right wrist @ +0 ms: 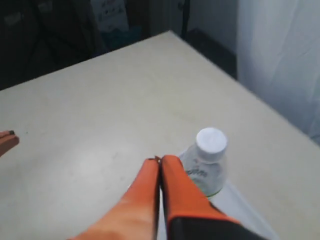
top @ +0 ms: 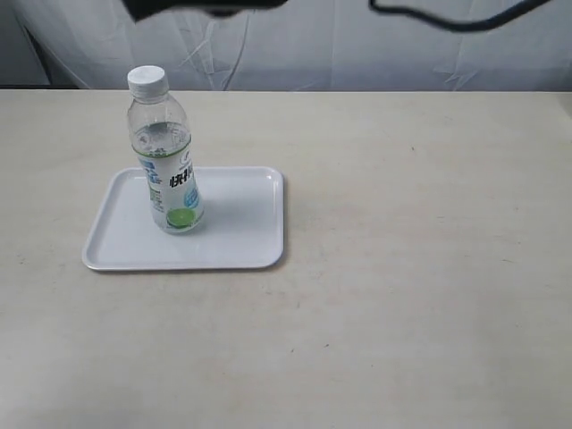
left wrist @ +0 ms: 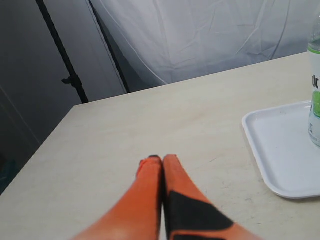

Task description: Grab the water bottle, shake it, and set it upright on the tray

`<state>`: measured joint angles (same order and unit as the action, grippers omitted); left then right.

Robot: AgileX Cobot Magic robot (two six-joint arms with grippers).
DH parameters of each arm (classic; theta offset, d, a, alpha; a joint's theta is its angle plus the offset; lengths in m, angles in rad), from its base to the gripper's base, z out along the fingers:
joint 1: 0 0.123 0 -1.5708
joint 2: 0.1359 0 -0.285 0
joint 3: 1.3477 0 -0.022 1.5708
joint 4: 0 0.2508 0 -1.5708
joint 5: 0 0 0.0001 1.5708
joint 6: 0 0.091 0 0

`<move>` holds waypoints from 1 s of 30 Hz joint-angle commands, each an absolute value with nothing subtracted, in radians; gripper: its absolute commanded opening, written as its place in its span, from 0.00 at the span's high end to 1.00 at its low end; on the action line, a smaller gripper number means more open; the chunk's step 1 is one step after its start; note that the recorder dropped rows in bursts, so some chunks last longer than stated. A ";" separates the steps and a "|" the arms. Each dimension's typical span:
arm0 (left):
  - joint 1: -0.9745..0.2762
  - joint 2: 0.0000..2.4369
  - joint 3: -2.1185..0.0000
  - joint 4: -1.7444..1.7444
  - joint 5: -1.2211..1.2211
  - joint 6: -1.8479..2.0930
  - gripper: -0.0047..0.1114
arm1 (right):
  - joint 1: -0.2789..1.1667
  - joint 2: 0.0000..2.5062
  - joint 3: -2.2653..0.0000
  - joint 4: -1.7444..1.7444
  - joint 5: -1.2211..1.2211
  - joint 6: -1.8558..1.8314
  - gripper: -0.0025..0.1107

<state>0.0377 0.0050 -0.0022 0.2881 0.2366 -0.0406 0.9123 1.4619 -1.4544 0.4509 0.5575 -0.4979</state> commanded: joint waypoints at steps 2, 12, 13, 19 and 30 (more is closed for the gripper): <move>0.038 0.000 0.000 0.289 0.239 -0.045 0.96 | 0.908 1.286 -1.429 0.115 0.547 -0.230 0.95; 0.038 0.000 0.000 0.289 0.239 -0.045 0.96 | 0.715 0.900 -0.957 -0.194 0.362 0.161 0.95; 0.038 0.000 0.000 0.289 0.239 -0.045 0.96 | 0.683 0.852 -0.897 -0.178 0.345 0.161 0.95; 0.038 0.000 0.000 0.289 0.239 -0.045 0.96 | 0.487 0.488 -0.560 -0.114 0.328 0.161 0.95; 0.038 0.000 0.000 0.289 0.239 -0.045 0.96 | 0.412 0.000 -0.261 -0.116 0.366 0.161 0.95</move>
